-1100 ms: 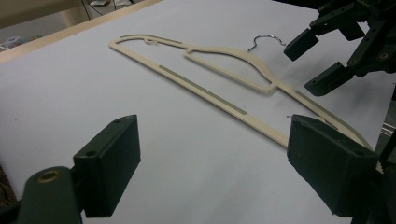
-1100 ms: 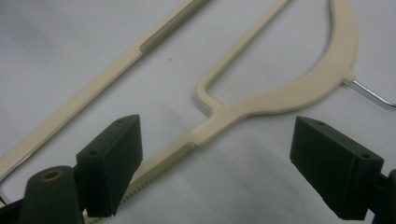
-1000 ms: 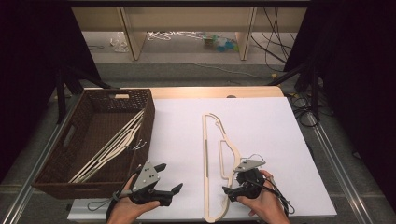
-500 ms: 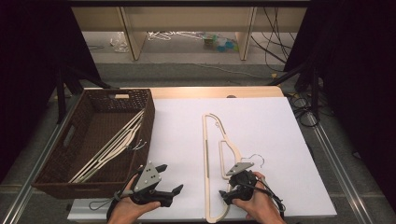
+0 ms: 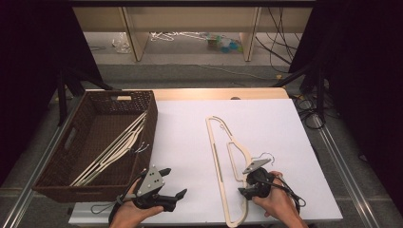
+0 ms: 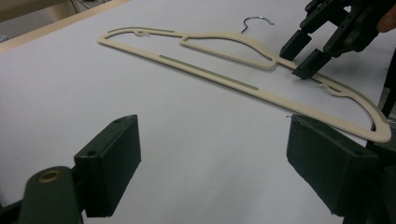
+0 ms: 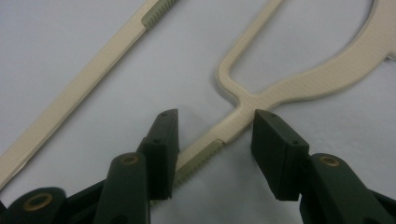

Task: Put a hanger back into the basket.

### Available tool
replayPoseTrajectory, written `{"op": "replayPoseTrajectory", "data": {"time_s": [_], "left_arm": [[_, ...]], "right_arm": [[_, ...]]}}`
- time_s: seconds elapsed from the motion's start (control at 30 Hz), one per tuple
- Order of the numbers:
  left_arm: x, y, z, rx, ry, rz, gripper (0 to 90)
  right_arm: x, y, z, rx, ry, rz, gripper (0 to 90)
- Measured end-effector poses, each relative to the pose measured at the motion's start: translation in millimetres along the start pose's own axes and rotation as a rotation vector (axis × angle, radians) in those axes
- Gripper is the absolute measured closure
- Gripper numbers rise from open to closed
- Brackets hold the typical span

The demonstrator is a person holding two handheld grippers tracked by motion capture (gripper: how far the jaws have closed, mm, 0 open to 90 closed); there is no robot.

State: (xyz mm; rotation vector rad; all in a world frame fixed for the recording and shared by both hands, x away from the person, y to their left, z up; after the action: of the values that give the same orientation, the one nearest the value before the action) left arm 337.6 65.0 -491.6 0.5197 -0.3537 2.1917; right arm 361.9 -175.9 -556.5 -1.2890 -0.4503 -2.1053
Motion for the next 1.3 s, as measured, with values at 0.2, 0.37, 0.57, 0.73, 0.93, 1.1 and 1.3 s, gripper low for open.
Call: {"op": "replayPoseTrajectory", "data": {"time_s": [0.2, 0.37, 0.57, 0.73, 0.93, 1.1, 1.3], "left_arm": [[-0.5, 2.0, 0.5, 0.005, 0.002, -0.011, 17.9], [-1.7, 1.6, -0.7, -0.002, -0.005, -0.009, 18.2], [-3.4, 4.4, -2.1, -0.003, -0.009, -0.022, 18.2], [-1.4, 3.6, -2.2, -0.012, -0.010, -0.015, 18.4], [-1.1, 4.3, -2.9, -0.017, -0.011, -0.018, 18.5], [-1.6, 5.3, -2.4, -0.011, -0.007, -0.018, 18.7], [-2.1, 5.2, -2.9, -0.017, -0.015, -0.019, 18.9]], "right_arm": [[2.2, 6.8, -2.0, -0.043, -0.010, -0.014, 55.0], [3.1, 4.4, -3.2, -0.072, -0.048, -0.046, 52.2], [2.8, 5.7, -4.0, -0.060, -0.087, -0.025, 51.0], [6.7, 10.2, -8.3, -0.031, -0.149, -0.022, 57.2], [13.3, 25.9, -17.1, -0.044, -0.175, 0.018, 66.2], [20.2, 43.7, -26.2, -0.079, -0.195, 0.021, 72.0], [23.2, 53.7, -29.5, -0.132, -0.193, 0.029, 74.0]]}}
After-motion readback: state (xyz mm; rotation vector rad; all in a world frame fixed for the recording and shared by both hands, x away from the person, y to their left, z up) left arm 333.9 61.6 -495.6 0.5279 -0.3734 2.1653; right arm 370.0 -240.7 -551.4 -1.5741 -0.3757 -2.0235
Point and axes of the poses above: each handheld gripper's, and its own axes: x roughly backward along the jaws, z roughly out of its top, y roughly to its right, the point moved 10 cm from there along -x, roughly forward along the jaws, and after that the axes turned 4 degrees about -x, right-handed, at the moved point
